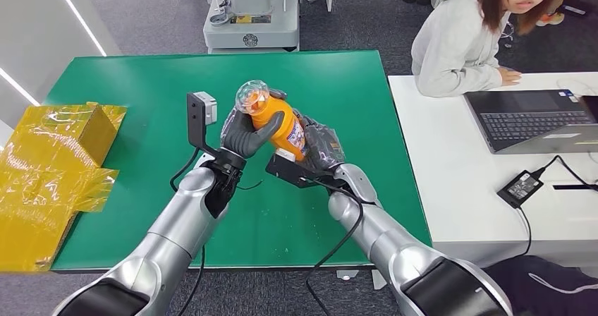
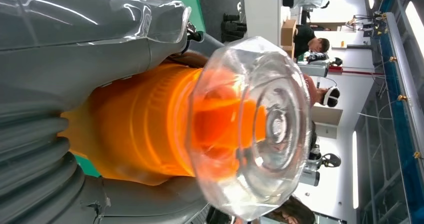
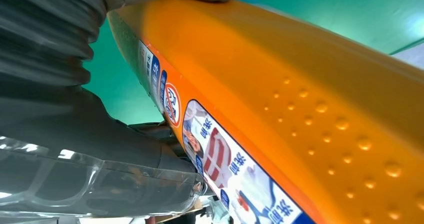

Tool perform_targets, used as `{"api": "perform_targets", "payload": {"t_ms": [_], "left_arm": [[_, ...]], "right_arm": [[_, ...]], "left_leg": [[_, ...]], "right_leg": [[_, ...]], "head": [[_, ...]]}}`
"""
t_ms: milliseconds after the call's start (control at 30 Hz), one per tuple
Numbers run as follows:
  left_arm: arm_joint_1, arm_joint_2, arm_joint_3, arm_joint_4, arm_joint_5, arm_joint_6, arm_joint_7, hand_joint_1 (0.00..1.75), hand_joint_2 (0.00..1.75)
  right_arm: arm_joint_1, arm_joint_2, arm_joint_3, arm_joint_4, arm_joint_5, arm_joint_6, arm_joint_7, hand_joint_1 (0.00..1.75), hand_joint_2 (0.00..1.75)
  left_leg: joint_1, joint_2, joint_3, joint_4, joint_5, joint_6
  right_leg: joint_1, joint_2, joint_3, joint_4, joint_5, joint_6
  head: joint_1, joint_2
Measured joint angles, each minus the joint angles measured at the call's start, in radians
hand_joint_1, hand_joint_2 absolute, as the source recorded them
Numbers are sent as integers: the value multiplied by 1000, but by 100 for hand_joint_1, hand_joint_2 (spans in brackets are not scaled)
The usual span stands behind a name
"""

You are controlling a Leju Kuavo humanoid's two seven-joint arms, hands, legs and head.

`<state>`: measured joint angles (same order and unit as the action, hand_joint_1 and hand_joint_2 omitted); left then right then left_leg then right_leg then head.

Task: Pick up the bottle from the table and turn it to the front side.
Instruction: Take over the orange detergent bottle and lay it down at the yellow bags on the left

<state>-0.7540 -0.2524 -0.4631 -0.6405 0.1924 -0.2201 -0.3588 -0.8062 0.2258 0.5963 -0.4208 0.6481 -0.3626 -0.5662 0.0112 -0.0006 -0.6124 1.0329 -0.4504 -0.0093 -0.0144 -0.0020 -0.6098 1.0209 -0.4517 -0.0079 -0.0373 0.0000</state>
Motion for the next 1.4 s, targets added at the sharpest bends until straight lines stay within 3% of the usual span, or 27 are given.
{"api": "perform_targets", "payload": {"t_ms": [67, 100, 433, 667, 900, 1133, 1233, 1400], "left_arm": [[-1, 0, 0, 3, 2, -1, -1, 175, 175], [-1, 0, 0, 4, 2, -1, -2, 175, 175], [9, 20, 0, 6, 14, -5, -33, 175, 175], [32, 56, 1, 5, -13, 36, -77, 175, 175], [59, 119, 6, -29, -145, 210, -138, 175, 175], [104, 194, 56, -117, -275, 338, -160, 175, 175], [133, 226, 63, -186, -447, 464, -166, 175, 175], [182, 283, 61, -302, -968, 783, -98, 175, 175]], "right_arm": [[0, 0, 0, 0, -2, 5, 0, 33, 175], [-1, 0, 0, 1, -5, 11, -2, 0, 175], [20, -12, -15, -40, -125, 136, -91, 0, 175], [163, -55, -45, -221, -215, 174, -127, 0, 175], [384, -128, -75, -653, -217, 193, -116, 0, 175], [556, -205, -105, -1083, -232, 128, -131, 0, 175], [607, -231, -106, -1200, -217, 93, -134, 0, 175], [656, -277, -89, -1307, -181, -9, -134, 0, 175]], "left_leg": [[0, 0, 0, 0, 0, 0], [0, 0, 0, 0, 0, 0], [0, 0, 0, 0, 0, 0], [0, 0, 0, 0, 0, 0], [0, 0, 0, -1, -1, 0], [0, 1, 0, -1, -1, 0], [0, 1, 0, -1, -1, 0], [0, 1, 0, -1, -1, 0]], "right_leg": [[0, 0, 0, 0, 0, 0], [0, 0, 0, 0, 0, 0], [0, 0, 0, 0, 0, 0], [0, 0, 0, 0, 0, 0], [0, 0, 0, 0, 0, 0], [0, 0, -1, -1, 0, 0], [0, 0, -1, -1, 0, 0], [0, 1, 0, -1, -1, 0]], "head": [[0, 0], [0, 0], [0, 0], [0, 0], [0, 0], [0, 0], [0, 0], [0, 0]]}}
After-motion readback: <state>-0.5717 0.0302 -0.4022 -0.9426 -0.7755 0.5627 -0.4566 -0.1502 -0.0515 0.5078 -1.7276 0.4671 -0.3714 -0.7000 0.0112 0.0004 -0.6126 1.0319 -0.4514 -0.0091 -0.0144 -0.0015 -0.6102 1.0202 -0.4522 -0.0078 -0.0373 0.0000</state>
